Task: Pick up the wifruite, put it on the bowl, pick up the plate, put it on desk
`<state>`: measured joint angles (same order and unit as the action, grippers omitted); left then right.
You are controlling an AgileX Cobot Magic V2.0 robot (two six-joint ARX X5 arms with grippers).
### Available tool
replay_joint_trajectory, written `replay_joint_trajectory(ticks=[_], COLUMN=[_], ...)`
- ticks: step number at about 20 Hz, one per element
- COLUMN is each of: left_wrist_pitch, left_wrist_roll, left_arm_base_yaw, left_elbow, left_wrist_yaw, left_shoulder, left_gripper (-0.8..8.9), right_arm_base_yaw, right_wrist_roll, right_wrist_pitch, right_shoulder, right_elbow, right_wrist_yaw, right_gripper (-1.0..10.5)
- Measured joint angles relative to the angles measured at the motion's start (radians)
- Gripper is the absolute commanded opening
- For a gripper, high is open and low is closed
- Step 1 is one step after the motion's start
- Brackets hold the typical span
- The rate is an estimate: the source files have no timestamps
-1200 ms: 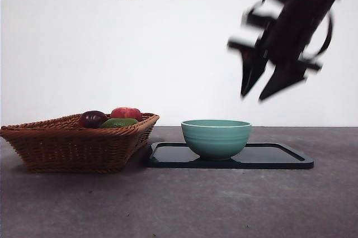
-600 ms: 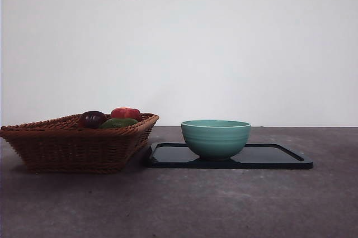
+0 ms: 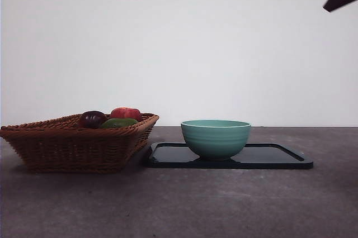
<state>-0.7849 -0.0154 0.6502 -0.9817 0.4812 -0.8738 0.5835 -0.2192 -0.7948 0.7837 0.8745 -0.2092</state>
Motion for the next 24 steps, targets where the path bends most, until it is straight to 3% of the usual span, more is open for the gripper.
replay_joint_trajectory(ticks=[18,24], left_wrist_pitch=[0.084,0.143], left_wrist_roll=[0.0,0.019], left_arm_base_yaw=[0.0,0.0], left_elbow=[0.0,-0.052], left_wrist_yaw=[0.0,-0.1], left_shoulder=[0.0,-0.137], left_gripper=[3.08,3.1], right_arm_base_yaw=[0.001,0.001], right_wrist_roll=[-0.022,-0.022], right_wrist_pitch=[0.0,-0.008], right_shoulder=[-0.006,-0.006], right_elbow=[0.0,0.0], right_wrist_yaw=[0.0,-0.005], right_gripper=[2.0,2.0])
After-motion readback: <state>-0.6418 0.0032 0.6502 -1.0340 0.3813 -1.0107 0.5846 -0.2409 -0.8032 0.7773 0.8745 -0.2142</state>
